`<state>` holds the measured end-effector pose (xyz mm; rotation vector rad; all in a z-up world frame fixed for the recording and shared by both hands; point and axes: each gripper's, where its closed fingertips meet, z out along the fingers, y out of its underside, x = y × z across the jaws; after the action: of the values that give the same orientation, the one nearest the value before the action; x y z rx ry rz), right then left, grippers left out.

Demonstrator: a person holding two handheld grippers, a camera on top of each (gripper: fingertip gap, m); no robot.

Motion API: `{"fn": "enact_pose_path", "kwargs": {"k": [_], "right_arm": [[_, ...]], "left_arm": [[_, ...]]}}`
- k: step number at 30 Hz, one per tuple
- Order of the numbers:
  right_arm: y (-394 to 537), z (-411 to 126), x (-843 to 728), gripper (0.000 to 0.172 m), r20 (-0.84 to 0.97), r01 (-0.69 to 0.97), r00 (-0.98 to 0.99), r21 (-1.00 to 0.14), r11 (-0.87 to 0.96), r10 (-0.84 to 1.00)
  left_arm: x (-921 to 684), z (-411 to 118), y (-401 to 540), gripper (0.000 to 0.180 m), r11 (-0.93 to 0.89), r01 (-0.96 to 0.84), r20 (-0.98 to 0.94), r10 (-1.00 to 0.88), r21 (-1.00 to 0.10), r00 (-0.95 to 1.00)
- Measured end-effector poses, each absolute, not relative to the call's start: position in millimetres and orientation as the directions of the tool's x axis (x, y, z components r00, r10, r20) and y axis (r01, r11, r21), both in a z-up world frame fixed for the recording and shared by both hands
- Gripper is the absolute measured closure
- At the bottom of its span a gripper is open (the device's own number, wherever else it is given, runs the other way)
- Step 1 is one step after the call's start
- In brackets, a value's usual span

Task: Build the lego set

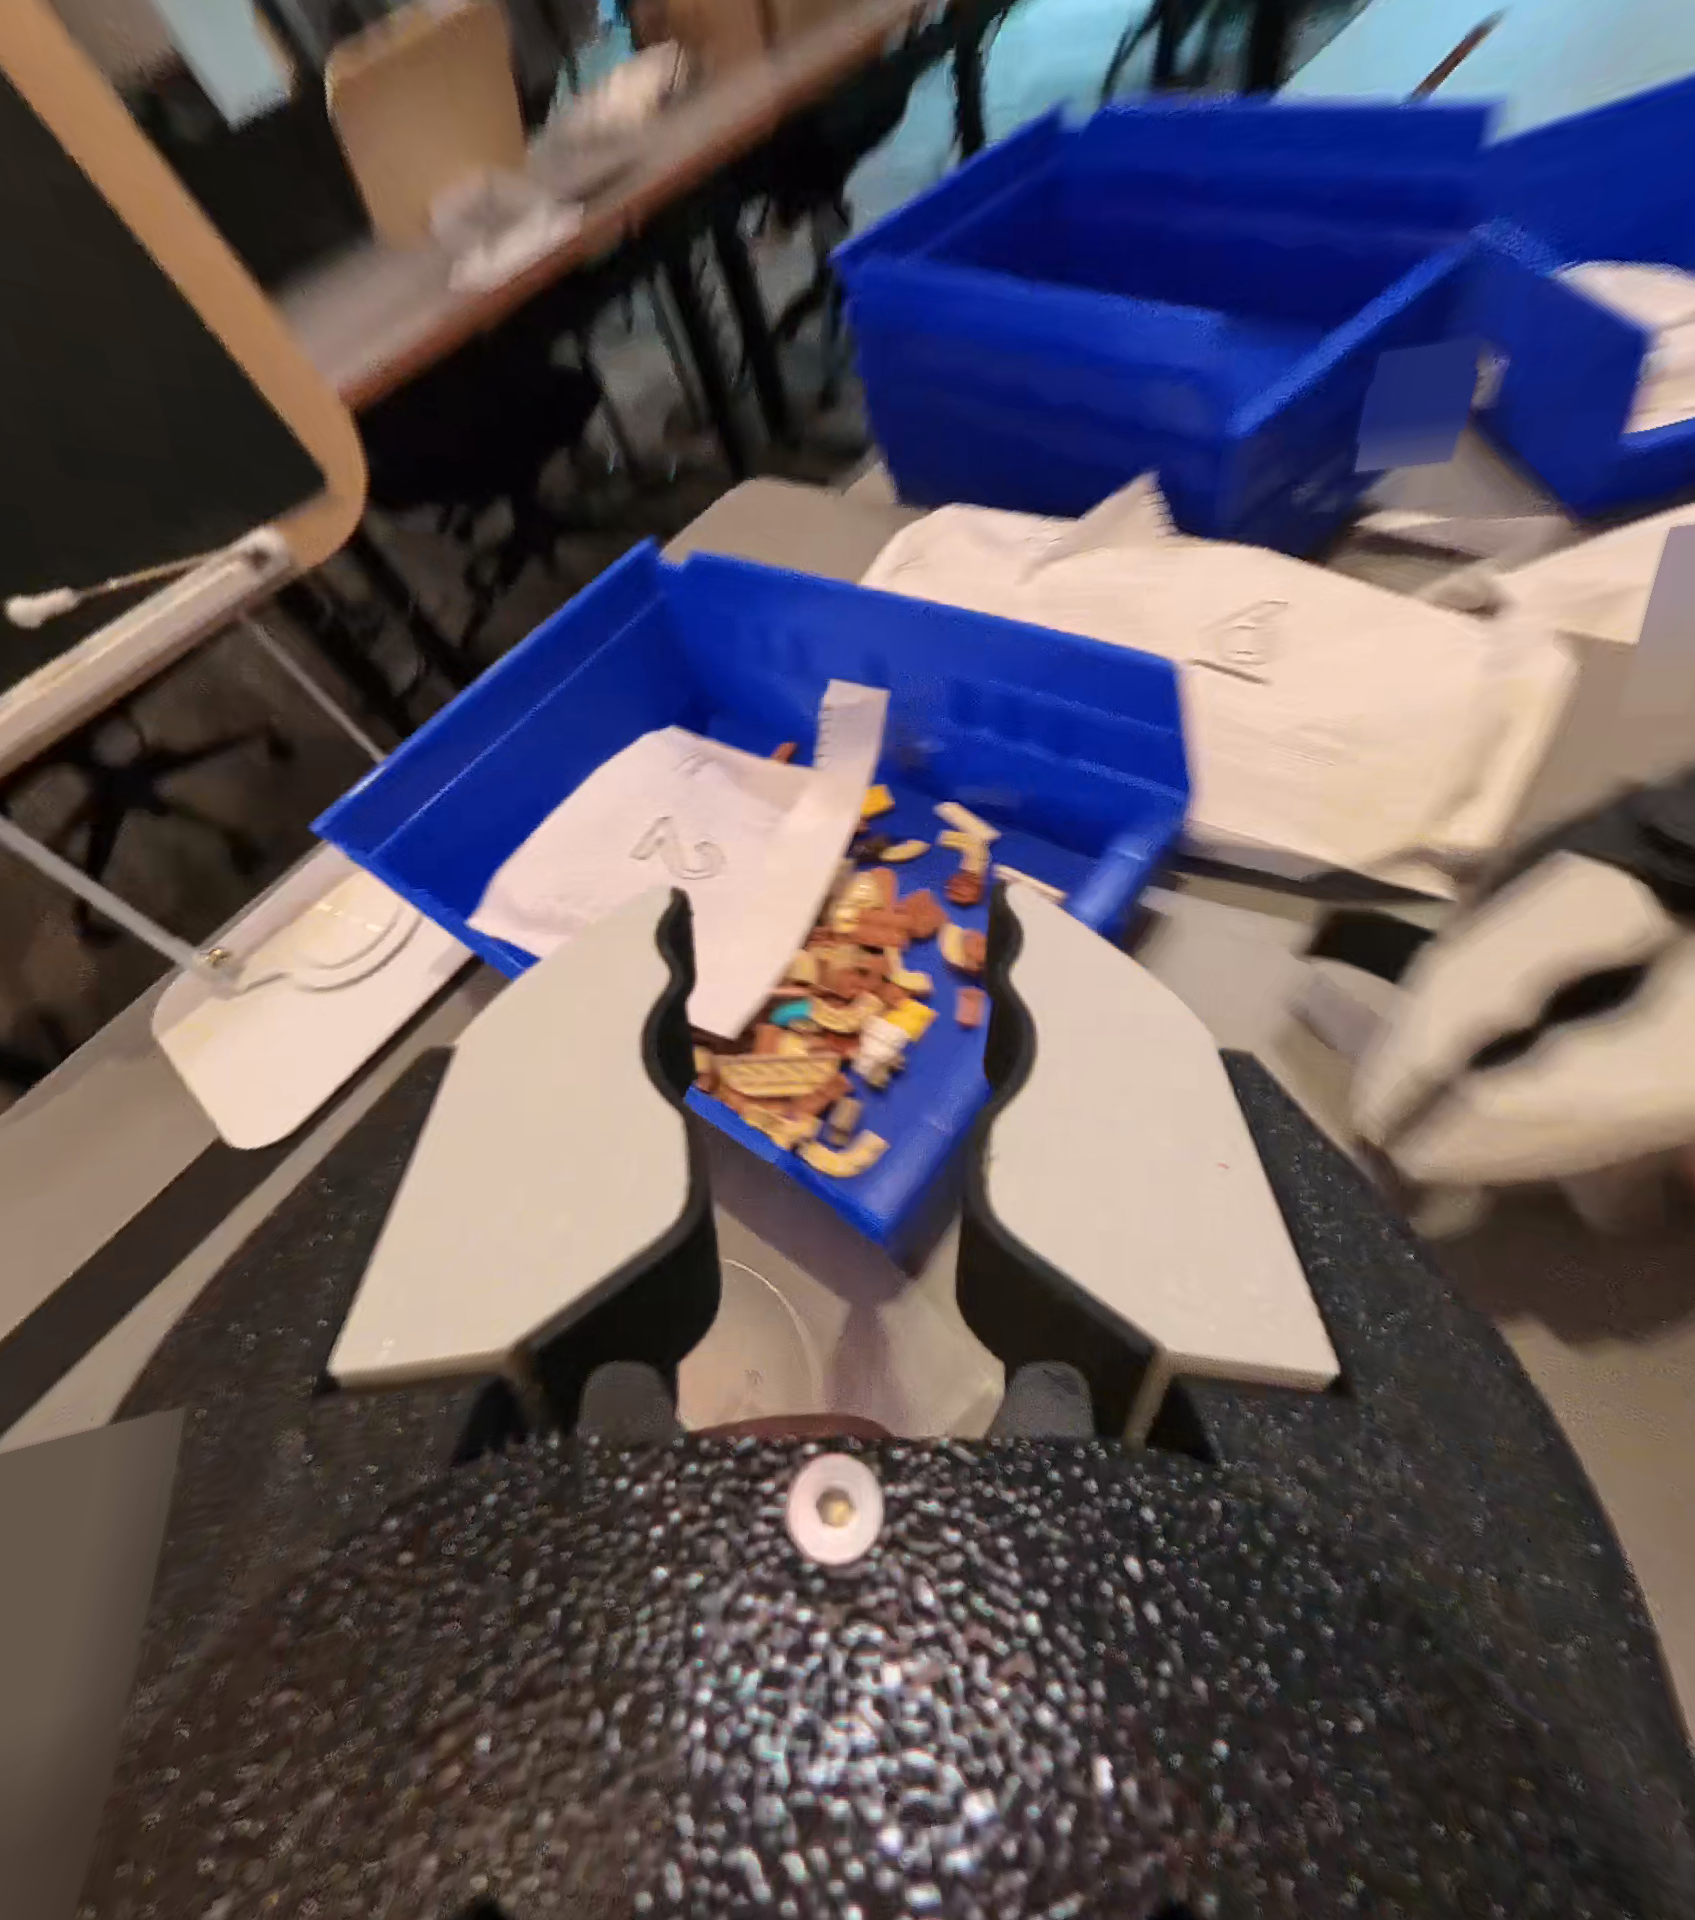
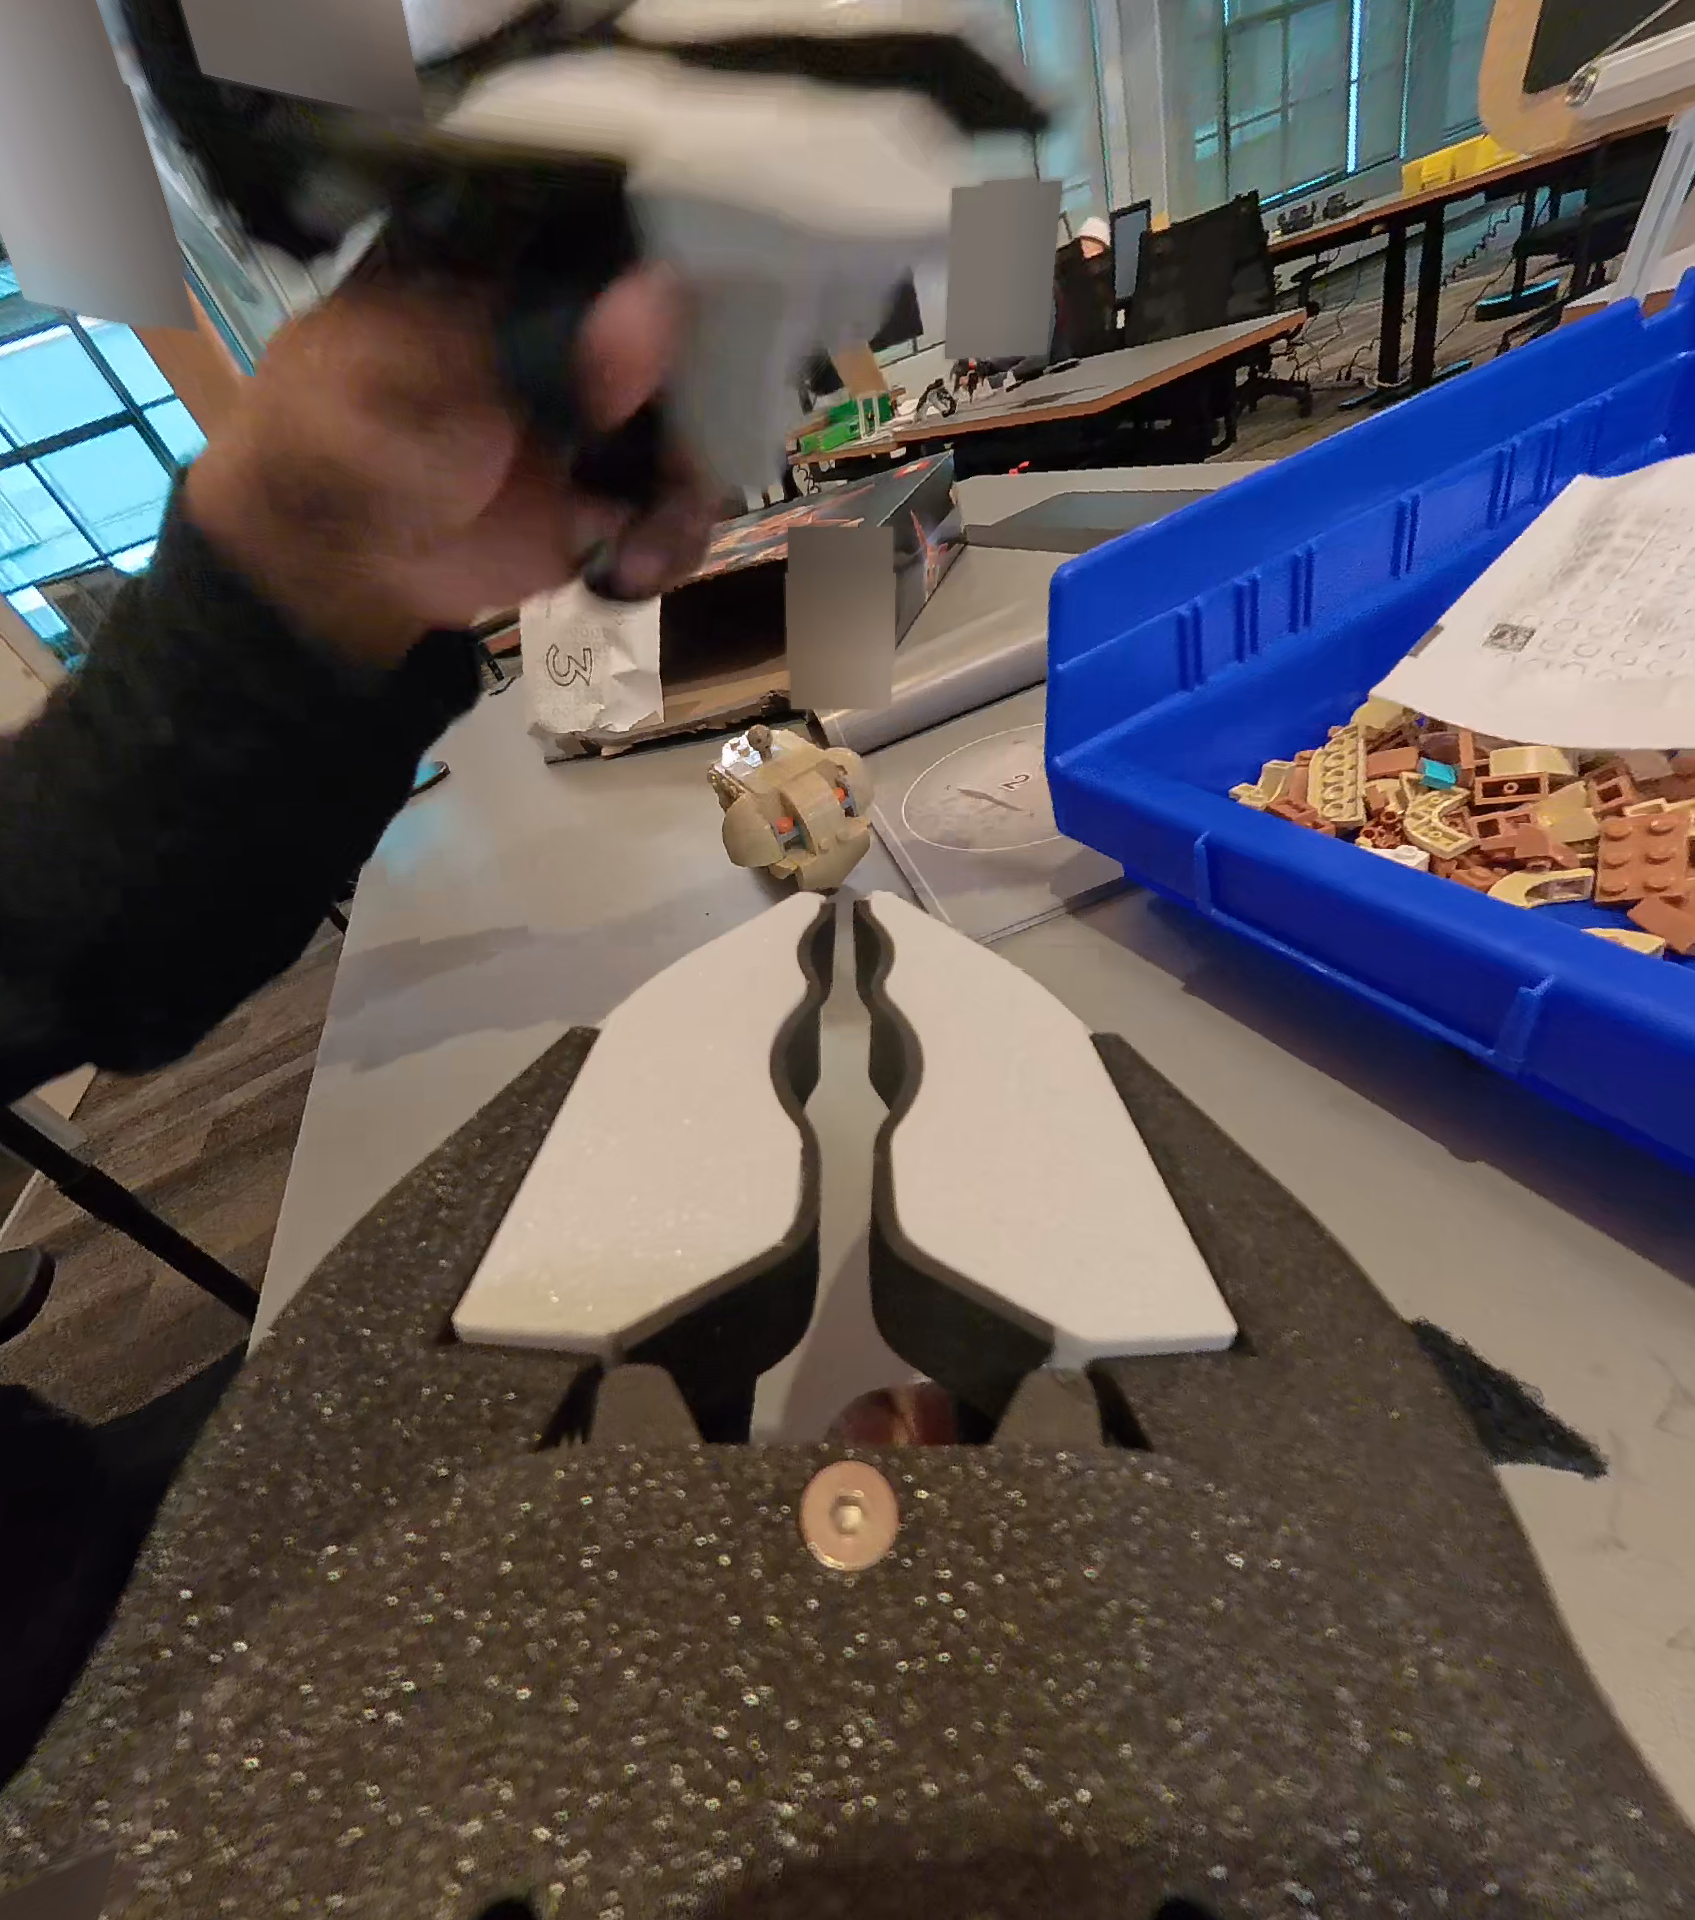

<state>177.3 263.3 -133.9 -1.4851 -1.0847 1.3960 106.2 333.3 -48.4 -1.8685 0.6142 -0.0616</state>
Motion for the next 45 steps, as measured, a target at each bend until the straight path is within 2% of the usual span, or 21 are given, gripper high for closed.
{"fn": "enact_pose_path", "kwargs": {"k": [6, 10, 13, 16, 23, 29, 36, 45], "right_arm": [[269, -134, 178, 0.167, -0.339, 0.043, 0.033, -0.939, -0.340, 0.940], [272, -138, 177, 0.165, -0.361, 0.061, 0.054, -0.929, -0.364, 0.931], [274, -143, 174, 0.163, -0.389, 0.090, 0.073, -0.914, -0.395, 0.918], [274, -150, 171, 0.162, -0.401, 0.129, 0.101, -0.902, -0.411, 0.911], [282, -163, 165, 0.161, -0.397, 0.187, 0.195, -0.883, -0.431, 0.897], [284, -170, 163, 0.161, -0.404, 0.228, 0.219, -0.864, -0.449, 0.888], [288, -168, 166, 0.161, -0.406, 0.190, 0.254, -0.869, -0.457, 0.878], [288, -172, 165, 0.161, -0.406, 0.211, 0.271, -0.859, -0.466, 0.872]], "left_arm": [[73, -84, 200, 0.130, -0.030, -0.425, -0.380, -0.393, -0.905, 0.837], [-16, -116, 157, 0.132, -0.135, -0.431, -0.381, -0.289, -0.892, 0.878], [-70, -135, 138, 0.135, -0.223, -0.309, -0.248, -0.263, -0.925, 0.933], [-103, -149, 128, 0.137, -0.271, -0.177, -0.102, -0.270, -0.946, 0.957], [-134, -163, 128, 0.140, -0.323, -0.025, 0.072, -0.284, -0.946, 0.956], [-131, -175, 133, 0.142, -0.417, 0.001, 0.147, -0.318, -0.909, 0.937], [-126, -182, 135, 0.142, -0.488, 0.043, 0.243, -0.356, -0.872, 0.902], [-124, -183, 134, 0.146, -0.497, 0.050, 0.264, -0.370, -0.866, 0.891]]}}
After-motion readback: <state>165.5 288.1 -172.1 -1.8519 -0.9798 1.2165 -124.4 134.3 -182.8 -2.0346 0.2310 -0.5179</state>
